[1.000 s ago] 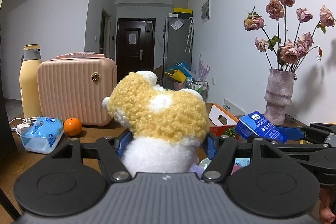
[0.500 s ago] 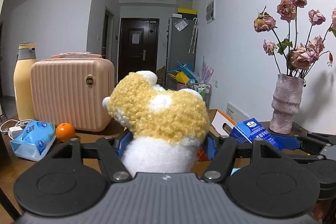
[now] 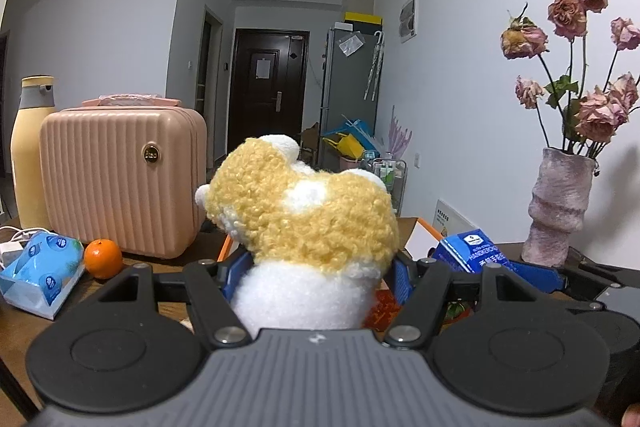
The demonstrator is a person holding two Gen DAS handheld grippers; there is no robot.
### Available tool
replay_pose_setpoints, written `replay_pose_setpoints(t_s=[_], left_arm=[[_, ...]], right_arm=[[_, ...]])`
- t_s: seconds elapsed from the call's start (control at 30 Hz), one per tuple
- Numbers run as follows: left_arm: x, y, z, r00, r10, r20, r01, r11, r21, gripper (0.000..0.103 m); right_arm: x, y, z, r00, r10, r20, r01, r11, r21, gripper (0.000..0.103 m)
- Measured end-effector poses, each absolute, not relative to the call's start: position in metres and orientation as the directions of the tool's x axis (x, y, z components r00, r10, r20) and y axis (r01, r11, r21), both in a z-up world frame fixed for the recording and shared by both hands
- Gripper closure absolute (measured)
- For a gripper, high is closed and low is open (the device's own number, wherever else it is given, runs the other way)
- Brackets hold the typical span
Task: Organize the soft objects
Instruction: 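Carry the lamb and tissue pack in both grippers over the cardboard box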
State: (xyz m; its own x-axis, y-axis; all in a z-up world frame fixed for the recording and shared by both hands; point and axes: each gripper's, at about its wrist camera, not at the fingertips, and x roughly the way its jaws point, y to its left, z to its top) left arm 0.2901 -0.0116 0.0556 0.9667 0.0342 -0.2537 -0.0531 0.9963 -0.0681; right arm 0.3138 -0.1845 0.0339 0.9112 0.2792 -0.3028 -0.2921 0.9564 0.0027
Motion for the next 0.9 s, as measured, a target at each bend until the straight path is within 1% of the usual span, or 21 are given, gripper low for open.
replay_pose_setpoints(t_s=[0.27, 0.5, 0.9], left_arm=[[0.314, -0.014, 0.058, 0.967, 0.052, -0.248, -0.07, 0.996, -0.062, 0.035], [0.339, -0.016, 0.059, 0.961, 0.053, -0.271, -0.072, 0.996, -0.06, 0.035], [0.387, -0.011, 0.059, 0.946, 0.095, -0.311, -0.119, 0.991, -0.06, 0.035]], right_arm=[[0.344, -0.187, 0.034, 0.911, 0.266, -0.316, -0.277, 0.961, 0.012, 0.052], [0.369, -0.187, 0.034, 0.907, 0.263, -0.33, -0.272, 0.962, 0.02, 0.052], [0.416, -0.182, 0.035, 0.899, 0.238, -0.366, -0.251, 0.968, 0.013, 0.052]])
